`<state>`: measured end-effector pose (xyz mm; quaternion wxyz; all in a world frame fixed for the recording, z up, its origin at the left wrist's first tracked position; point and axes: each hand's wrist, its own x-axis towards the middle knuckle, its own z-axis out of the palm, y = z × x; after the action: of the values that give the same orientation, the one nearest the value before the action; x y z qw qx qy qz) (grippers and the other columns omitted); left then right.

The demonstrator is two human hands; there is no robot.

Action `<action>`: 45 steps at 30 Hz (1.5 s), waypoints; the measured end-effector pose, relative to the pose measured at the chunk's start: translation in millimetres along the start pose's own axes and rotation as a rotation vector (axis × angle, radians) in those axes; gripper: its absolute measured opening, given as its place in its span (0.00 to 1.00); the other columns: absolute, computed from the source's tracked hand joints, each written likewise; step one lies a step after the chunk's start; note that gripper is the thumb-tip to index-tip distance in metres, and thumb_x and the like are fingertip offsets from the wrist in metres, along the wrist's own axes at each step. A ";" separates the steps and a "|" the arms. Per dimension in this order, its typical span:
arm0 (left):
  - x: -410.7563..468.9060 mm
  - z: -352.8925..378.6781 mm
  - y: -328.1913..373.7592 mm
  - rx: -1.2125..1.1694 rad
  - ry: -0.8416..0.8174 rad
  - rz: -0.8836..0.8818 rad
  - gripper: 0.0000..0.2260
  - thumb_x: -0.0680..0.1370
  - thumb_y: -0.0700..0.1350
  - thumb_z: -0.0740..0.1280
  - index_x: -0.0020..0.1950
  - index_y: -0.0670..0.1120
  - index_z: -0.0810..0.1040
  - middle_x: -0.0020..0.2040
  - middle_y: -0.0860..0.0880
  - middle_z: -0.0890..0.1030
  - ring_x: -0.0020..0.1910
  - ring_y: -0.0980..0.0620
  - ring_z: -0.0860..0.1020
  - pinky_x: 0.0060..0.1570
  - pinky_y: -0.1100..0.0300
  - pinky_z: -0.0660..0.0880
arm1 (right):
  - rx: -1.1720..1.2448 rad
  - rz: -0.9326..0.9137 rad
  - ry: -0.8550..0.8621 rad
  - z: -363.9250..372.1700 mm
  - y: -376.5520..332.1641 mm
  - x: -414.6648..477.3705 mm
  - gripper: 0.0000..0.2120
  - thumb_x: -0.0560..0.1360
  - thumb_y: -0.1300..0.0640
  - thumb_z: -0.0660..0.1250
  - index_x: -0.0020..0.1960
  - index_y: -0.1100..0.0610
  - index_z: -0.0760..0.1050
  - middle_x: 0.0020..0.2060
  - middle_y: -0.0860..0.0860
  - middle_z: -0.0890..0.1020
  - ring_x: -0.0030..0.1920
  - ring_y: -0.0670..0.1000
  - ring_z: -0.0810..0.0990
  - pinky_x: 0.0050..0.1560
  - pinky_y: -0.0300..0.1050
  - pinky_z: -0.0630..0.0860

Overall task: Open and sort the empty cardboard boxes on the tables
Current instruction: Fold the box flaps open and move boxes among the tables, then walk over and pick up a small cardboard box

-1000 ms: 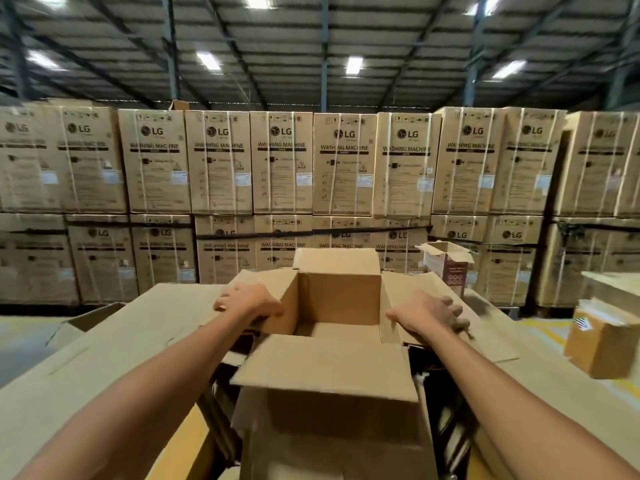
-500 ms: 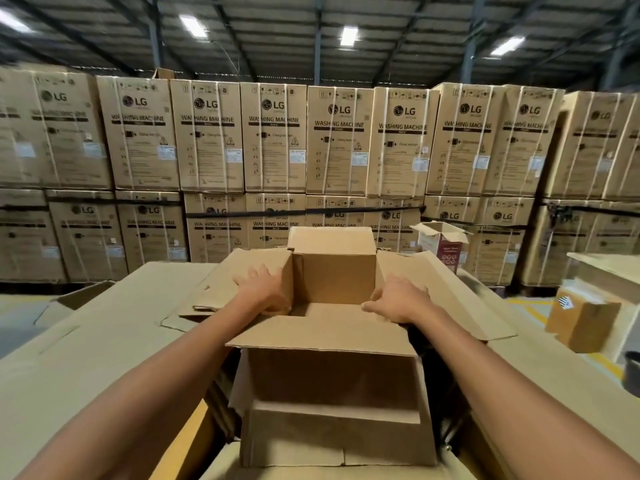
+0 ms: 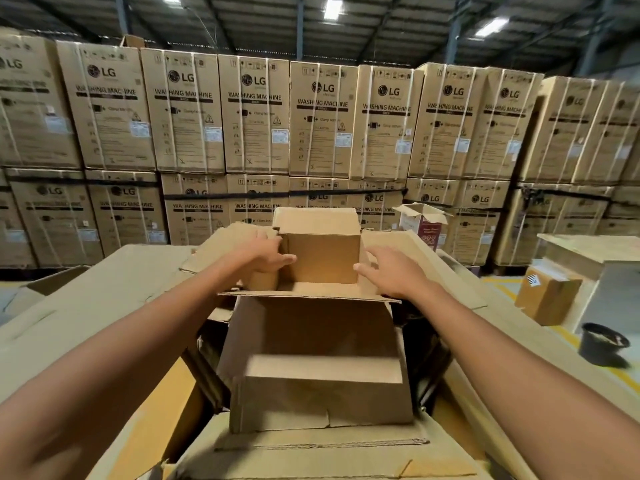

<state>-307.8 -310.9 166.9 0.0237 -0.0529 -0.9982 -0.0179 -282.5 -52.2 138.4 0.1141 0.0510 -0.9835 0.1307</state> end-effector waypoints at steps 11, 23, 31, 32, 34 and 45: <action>-101.9 -56.1 93.4 -0.254 0.322 0.426 0.30 0.80 0.61 0.58 0.79 0.49 0.61 0.80 0.46 0.59 0.80 0.48 0.52 0.77 0.47 0.54 | 0.264 -0.022 0.413 -42.3 33.5 -109.2 0.33 0.78 0.42 0.64 0.79 0.52 0.60 0.75 0.50 0.68 0.73 0.53 0.67 0.67 0.53 0.70; -256.2 63.5 353.3 -0.618 0.487 0.660 0.24 0.81 0.56 0.62 0.76 0.48 0.67 0.77 0.47 0.66 0.77 0.50 0.61 0.76 0.50 0.59 | 0.278 0.210 0.596 -69.8 213.3 -361.5 0.32 0.78 0.42 0.65 0.78 0.53 0.63 0.75 0.51 0.69 0.74 0.52 0.65 0.71 0.49 0.64; -319.9 161.3 519.3 -0.752 0.338 0.862 0.22 0.81 0.52 0.63 0.73 0.44 0.71 0.74 0.44 0.70 0.75 0.45 0.64 0.74 0.46 0.62 | 0.210 0.457 0.655 -60.8 345.5 -518.3 0.32 0.78 0.41 0.64 0.77 0.53 0.64 0.76 0.50 0.67 0.74 0.52 0.65 0.70 0.48 0.66; -325.6 173.8 537.9 -0.739 0.313 0.887 0.22 0.81 0.51 0.63 0.73 0.44 0.71 0.75 0.44 0.69 0.75 0.45 0.64 0.74 0.48 0.62 | 0.194 0.495 0.664 -57.7 359.9 -533.2 0.32 0.77 0.39 0.62 0.76 0.54 0.65 0.75 0.51 0.68 0.73 0.53 0.66 0.70 0.49 0.67; -335.9 198.5 574.2 -0.726 0.261 0.940 0.22 0.80 0.51 0.63 0.72 0.43 0.72 0.75 0.43 0.69 0.75 0.44 0.65 0.74 0.49 0.61 | 0.171 0.568 0.690 -50.3 387.9 -560.5 0.33 0.76 0.39 0.59 0.76 0.55 0.67 0.74 0.53 0.69 0.72 0.55 0.68 0.69 0.52 0.69; -333.0 333.5 755.3 -0.844 -0.018 1.083 0.21 0.81 0.48 0.63 0.72 0.42 0.72 0.76 0.44 0.66 0.77 0.47 0.62 0.69 0.43 0.69 | 0.183 0.911 0.761 4.8 553.5 -619.7 0.30 0.76 0.42 0.62 0.73 0.56 0.70 0.73 0.54 0.72 0.69 0.55 0.71 0.67 0.49 0.69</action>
<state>88.2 417.6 -157.3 -0.0014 -0.5494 -0.7387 -0.3904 244.8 521.9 -149.3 0.3857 -0.4164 -0.7812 0.2598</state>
